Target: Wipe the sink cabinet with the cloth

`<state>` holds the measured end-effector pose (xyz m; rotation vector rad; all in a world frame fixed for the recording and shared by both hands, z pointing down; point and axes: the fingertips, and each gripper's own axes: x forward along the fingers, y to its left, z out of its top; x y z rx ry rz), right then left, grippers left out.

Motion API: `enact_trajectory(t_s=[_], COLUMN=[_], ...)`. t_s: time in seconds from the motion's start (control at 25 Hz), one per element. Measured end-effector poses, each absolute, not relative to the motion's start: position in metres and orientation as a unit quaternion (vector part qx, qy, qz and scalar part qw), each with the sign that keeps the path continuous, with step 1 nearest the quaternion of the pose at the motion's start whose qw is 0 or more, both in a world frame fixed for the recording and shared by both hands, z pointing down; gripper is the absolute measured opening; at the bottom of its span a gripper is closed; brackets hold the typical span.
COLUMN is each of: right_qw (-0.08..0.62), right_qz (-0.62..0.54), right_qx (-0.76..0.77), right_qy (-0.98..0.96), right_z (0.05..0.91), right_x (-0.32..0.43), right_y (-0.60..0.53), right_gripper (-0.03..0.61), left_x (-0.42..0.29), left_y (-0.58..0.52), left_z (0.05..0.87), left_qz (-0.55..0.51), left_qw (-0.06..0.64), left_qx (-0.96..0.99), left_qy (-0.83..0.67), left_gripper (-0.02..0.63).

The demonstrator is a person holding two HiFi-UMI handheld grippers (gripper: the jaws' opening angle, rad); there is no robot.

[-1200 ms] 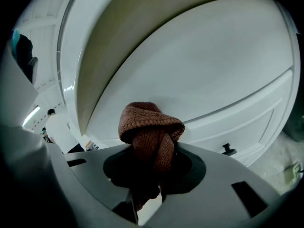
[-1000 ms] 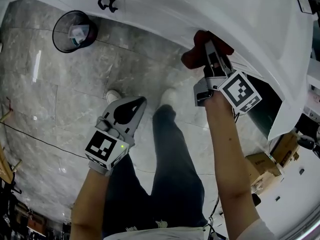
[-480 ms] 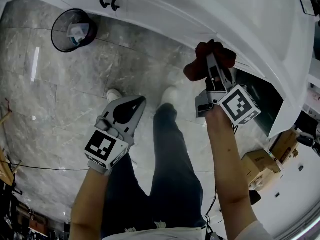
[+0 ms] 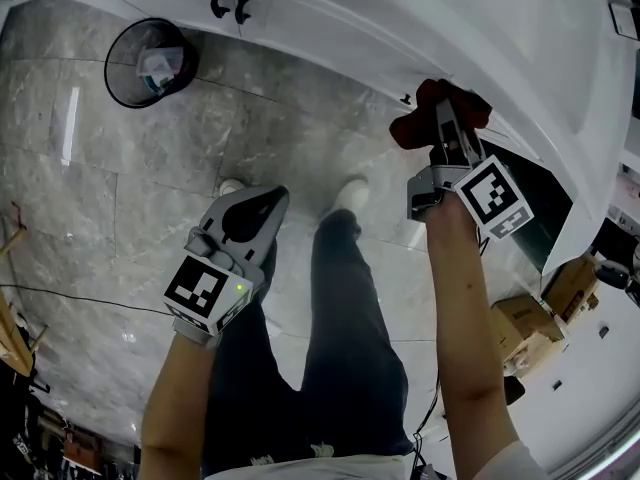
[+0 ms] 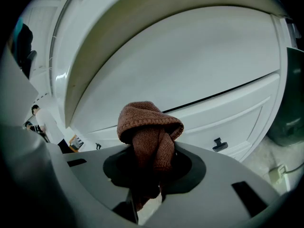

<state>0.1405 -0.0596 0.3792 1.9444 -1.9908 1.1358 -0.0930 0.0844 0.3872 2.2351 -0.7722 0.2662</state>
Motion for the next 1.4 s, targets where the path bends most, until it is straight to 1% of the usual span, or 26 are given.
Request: enact_trajectory(t_s=[0.32,0.64,1.0,1.4], right_qw=[0.096,0.083,0.100,0.112], right_qz=[0.366,0.390,0.403,0.397], right_qx=[0.641,0.638,0.635,0.611], right_qy=[-0.667,-0.659,-0.652,-0.676], right_z=[0.404,0.460,0.529,0.540], right_x=[0.141,0.145,0.150,0.155], right_y=[-0.067,-0.068,-0.068,-0.067], right_gripper=[0.120,0.120,0.120,0.120], left_x=[-0.088,-0.088,-0.084,-0.066], left_y=[0.083,0.080,0.081,0.082], left_z=[0.392,0.411,0.434,0.432], left_qz=[0.103,0.103,0.108,0.114], left_qw=[0.366,0.359,0.342,0.337], left_qx=[0.874,0.866,0.865,0.864], left_qy=[-0.303,-0.332,-0.351,-0.356], left_gripper=[0.011,0.011,0.011,0.011])
